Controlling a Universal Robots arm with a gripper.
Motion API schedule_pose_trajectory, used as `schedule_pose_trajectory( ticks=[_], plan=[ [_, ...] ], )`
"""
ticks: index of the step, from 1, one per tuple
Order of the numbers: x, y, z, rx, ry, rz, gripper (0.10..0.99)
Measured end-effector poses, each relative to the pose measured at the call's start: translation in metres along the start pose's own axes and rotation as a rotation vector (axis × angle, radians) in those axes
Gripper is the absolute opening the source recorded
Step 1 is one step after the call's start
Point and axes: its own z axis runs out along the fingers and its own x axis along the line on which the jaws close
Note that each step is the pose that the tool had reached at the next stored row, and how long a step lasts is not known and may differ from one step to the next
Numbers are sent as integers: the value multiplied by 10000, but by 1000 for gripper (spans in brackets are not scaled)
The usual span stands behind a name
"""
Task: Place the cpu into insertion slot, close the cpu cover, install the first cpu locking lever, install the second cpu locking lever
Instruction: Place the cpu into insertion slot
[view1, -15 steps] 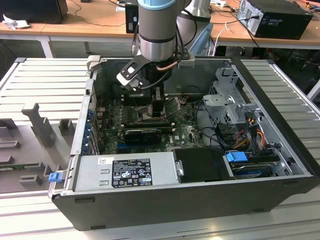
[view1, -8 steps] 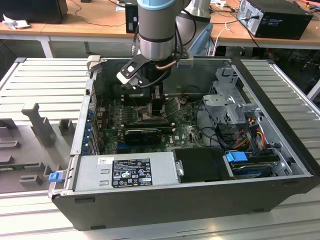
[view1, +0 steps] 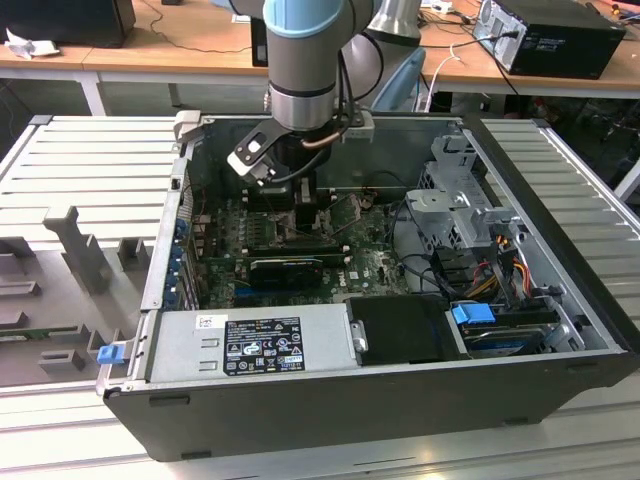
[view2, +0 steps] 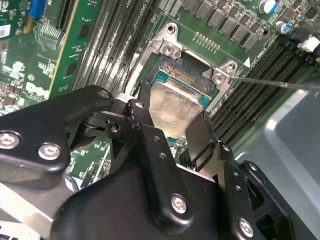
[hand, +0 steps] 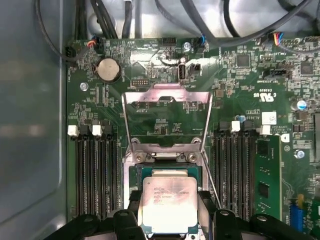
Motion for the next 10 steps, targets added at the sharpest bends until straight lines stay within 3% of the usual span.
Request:
schedule_pose_trajectory(
  ticks=[10],
  plan=[
    [-2,-24,101,2,6,-89,529]
  ],
)
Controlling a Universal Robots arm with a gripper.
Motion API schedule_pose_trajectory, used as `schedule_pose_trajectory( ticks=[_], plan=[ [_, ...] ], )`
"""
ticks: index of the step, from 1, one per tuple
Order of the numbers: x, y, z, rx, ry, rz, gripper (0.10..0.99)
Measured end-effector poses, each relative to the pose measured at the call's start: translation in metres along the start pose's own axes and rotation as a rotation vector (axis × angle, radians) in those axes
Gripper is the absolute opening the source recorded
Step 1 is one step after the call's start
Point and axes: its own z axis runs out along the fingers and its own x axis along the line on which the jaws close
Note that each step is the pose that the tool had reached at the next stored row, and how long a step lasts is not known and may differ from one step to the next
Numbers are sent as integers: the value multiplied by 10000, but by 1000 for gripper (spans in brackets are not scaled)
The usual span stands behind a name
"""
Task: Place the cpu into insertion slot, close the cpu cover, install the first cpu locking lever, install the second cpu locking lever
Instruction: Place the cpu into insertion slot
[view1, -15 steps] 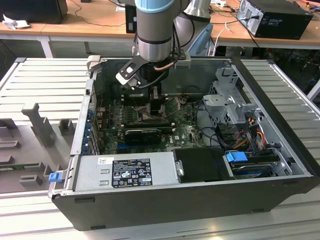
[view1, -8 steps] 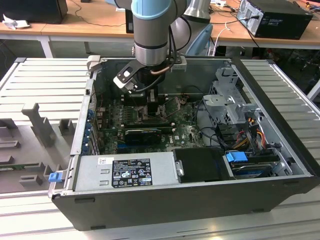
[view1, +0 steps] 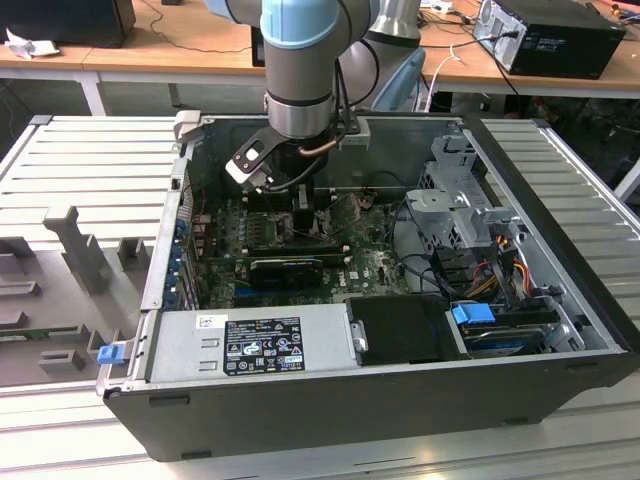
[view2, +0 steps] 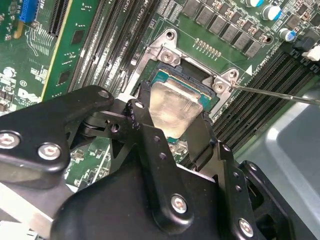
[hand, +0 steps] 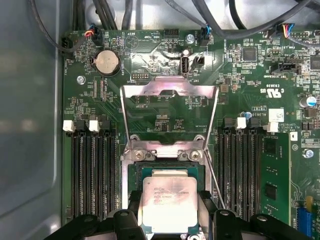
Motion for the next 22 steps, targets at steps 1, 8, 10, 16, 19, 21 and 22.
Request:
schedule_pose_trajectory(
  ticks=[1,8,10,16,19,21,22],
  plan=[
    [0,-1,9,0,1,-1,529],
    [0,-5,33,0,0,-2,529],
    [0,-5,34,0,0,-2,529],
    [0,-5,36,0,0,-2,529],
    [0,-5,37,0,0,-2,529],
    [0,-5,37,0,0,-2,604],
    [0,-5,37,0,1,-2,604]
  ],
)
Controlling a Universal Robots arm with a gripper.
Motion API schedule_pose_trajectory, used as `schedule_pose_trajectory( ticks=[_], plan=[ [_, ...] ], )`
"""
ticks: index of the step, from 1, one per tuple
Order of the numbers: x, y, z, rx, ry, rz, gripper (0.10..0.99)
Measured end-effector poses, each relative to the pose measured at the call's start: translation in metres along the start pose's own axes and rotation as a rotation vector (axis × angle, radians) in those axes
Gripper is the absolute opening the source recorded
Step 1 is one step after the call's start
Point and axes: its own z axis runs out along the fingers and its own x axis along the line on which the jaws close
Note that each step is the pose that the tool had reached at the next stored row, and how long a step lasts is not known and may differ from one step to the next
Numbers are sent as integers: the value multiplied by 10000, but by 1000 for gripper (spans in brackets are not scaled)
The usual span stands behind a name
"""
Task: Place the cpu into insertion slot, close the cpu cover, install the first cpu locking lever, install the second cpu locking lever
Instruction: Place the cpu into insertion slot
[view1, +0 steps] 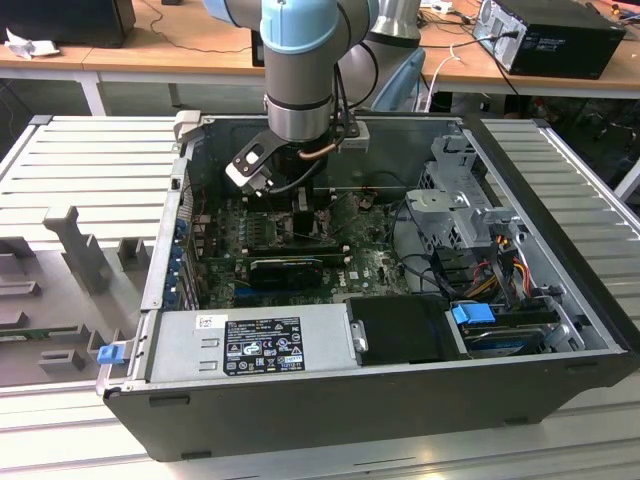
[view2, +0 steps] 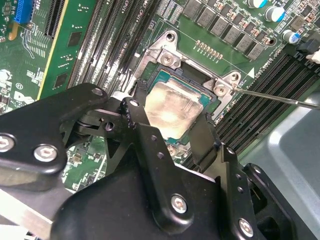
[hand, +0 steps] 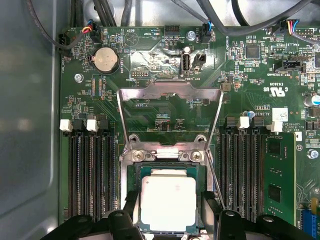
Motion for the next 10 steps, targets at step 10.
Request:
schedule_pose_trajectory(
  ticks=[10],
  plan=[
    [12,11,-3,24,5,-16,604]
  ],
)
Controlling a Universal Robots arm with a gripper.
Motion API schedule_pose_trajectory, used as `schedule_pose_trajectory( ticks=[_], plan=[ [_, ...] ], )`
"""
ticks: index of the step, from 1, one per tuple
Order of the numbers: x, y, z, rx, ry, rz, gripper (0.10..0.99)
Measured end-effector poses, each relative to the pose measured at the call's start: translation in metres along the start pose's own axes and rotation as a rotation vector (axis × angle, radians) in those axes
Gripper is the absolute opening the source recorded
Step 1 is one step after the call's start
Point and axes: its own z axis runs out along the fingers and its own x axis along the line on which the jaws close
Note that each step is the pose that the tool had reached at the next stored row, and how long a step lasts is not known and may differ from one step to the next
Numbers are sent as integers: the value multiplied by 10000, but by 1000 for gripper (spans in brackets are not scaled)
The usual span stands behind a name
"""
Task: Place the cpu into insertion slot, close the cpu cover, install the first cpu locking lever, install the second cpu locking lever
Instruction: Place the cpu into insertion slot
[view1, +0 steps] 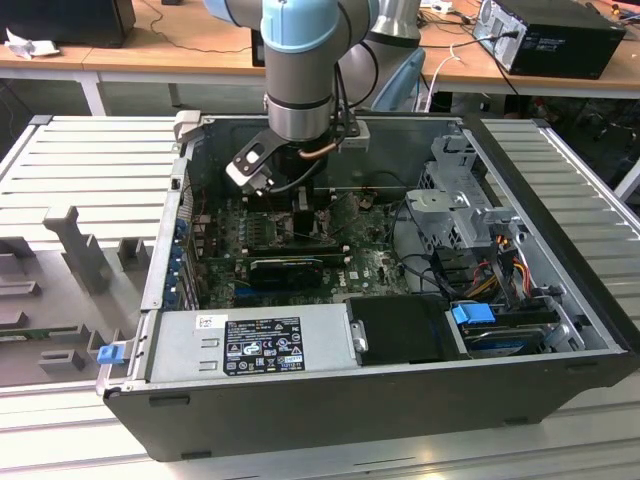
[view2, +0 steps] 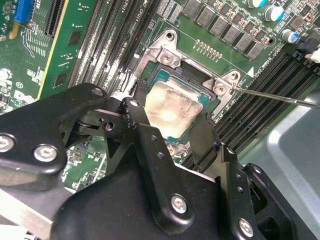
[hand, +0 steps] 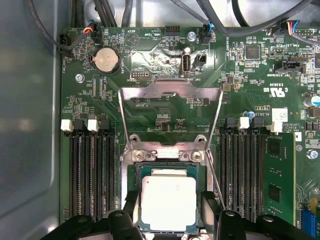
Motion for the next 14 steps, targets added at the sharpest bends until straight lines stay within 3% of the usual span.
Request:
schedule_pose_trajectory(
  ticks=[9,14],
  plan=[
    [25,10,-38,17,-2,1,604],
    [26,14,-147,18,-15,0,604]
  ],
)
